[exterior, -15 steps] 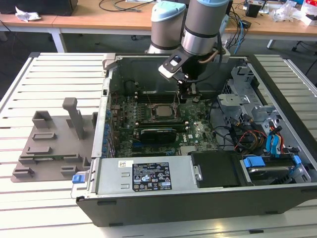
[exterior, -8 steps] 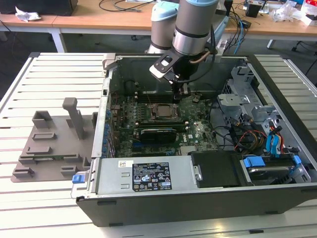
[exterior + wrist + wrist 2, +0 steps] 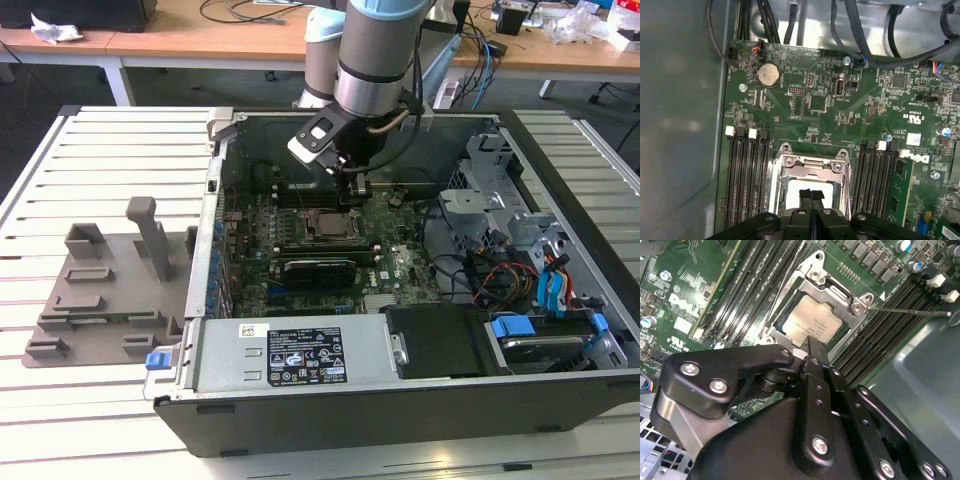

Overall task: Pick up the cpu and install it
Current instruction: 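Close the cpu cover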

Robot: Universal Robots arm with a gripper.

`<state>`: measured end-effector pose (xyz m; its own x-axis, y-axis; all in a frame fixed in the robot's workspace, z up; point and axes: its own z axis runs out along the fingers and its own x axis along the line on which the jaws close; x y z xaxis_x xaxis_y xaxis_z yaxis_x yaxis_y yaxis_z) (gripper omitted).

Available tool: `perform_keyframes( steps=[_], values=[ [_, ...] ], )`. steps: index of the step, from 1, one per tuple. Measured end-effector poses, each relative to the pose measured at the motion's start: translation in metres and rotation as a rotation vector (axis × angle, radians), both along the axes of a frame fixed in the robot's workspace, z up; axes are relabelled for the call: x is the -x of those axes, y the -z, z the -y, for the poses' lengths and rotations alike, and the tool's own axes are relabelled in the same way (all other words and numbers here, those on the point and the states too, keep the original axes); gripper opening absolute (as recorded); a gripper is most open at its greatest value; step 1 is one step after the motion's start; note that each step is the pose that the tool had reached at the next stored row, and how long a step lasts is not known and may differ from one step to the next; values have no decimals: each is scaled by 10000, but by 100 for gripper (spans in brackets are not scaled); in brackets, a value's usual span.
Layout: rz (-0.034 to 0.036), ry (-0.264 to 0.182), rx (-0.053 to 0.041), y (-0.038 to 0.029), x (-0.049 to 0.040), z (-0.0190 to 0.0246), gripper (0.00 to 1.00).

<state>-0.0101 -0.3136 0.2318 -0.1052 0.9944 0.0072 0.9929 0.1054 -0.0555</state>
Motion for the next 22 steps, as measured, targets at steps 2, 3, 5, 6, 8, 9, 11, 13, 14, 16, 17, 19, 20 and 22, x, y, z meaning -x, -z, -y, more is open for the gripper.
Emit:
perform_keyframes(
  steps=[2,3,5,6,8,9,11,13,14,16,17,19,20,22],
  values=[
    [0,0,1,34,18,0,11],
    [0,0,0,43,21,0,11],
    [0,-1,1,75,29,0,11],
    [0,-1,1,93,34,0,11],
    [0,0,0,115,41,0,11],
    [1,0,0,124,55,0,11],
    [0,0,0,155,100,0,11],
    [0,-1,0,205,128,0,11],
    [0,-2,1,214,146,0,11],
    [1,0,1,216,182,0,11],
    [9,0,1,217,197,0,11],
    [24,0,0,220,282,0,11],
    [23,0,1,226,318,0,11],
    [23,0,2,230,332,1,11]
  ],
)
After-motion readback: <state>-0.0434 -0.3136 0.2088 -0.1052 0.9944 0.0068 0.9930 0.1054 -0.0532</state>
